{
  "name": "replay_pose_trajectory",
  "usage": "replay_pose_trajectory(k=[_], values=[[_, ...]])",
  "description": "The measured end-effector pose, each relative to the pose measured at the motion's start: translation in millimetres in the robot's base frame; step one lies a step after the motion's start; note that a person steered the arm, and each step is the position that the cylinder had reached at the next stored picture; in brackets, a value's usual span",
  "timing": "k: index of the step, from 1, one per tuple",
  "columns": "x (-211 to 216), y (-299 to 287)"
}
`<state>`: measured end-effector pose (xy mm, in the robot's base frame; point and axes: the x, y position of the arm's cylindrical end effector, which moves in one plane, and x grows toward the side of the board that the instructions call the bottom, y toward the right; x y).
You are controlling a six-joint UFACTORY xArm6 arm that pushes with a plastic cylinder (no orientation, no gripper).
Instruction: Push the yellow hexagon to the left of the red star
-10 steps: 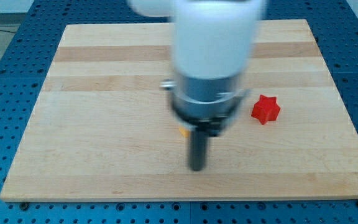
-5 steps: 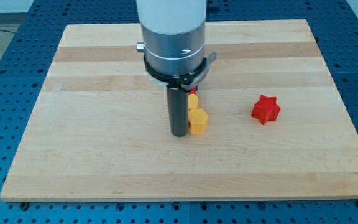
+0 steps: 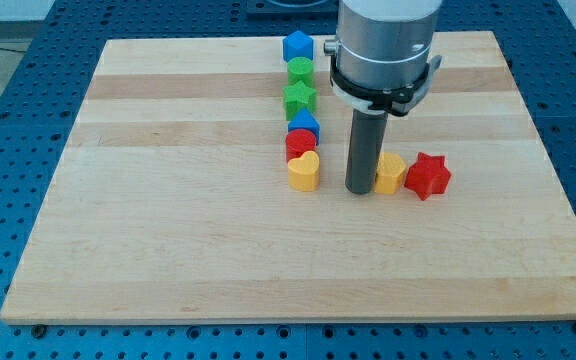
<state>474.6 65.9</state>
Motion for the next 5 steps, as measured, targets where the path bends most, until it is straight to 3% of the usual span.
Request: replay_pose_trajectory(k=[1,2,3,4,5], values=[[37,-14],[48,-75],[30,-165],[-14,-195],[-42,-147]])
